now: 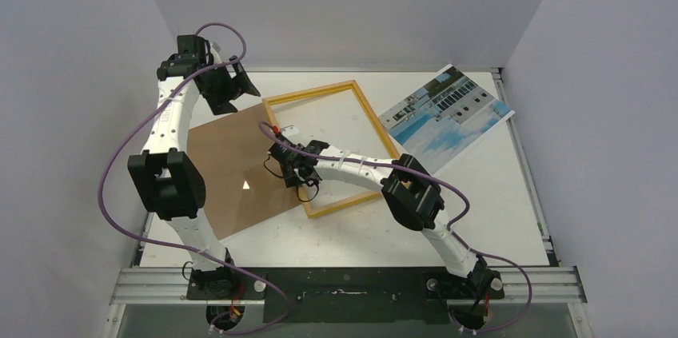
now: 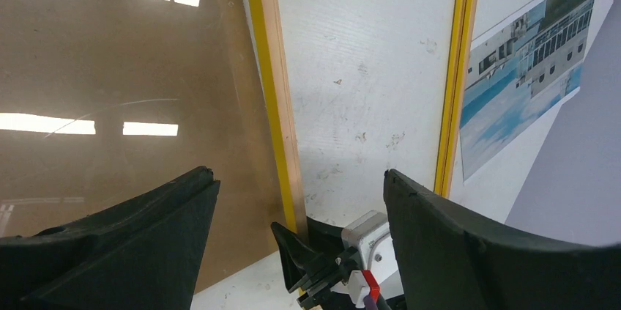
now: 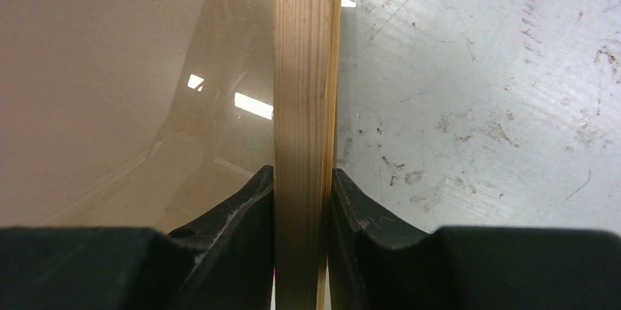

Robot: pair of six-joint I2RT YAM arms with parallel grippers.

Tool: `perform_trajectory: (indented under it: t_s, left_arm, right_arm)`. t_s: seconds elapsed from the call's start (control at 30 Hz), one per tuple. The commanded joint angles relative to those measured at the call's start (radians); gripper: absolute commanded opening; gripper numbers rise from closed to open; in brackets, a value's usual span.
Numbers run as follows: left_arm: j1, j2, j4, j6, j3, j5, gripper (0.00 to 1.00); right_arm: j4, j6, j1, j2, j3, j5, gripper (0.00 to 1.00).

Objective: Put the photo into the frame

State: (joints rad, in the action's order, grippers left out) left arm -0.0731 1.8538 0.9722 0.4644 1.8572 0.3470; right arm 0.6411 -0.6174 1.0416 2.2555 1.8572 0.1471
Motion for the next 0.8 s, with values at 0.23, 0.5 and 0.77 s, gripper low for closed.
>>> perform_trajectory:
  t_s: [0.23,0.5,0.77]
  left_arm:
    - [-0.004,-0.039,-0.048,0.028,0.004,0.046,0.82]
    - [-0.003,-0.05,-0.014,0.018,0.009,0.005,0.82]
    - [-0.004,-0.071,0.016,-0.008,-0.011,-0.034,0.82]
  right_arm:
    - [-0.055,-0.046,-0.028,0.046,0.121,-0.175,0.31]
    - [-0.047,-0.038,-0.034,0.073,0.16,-0.19,0.32]
    - [-0.212,-0.052,-0.115,-0.133,-0.037,-0.171,0.37]
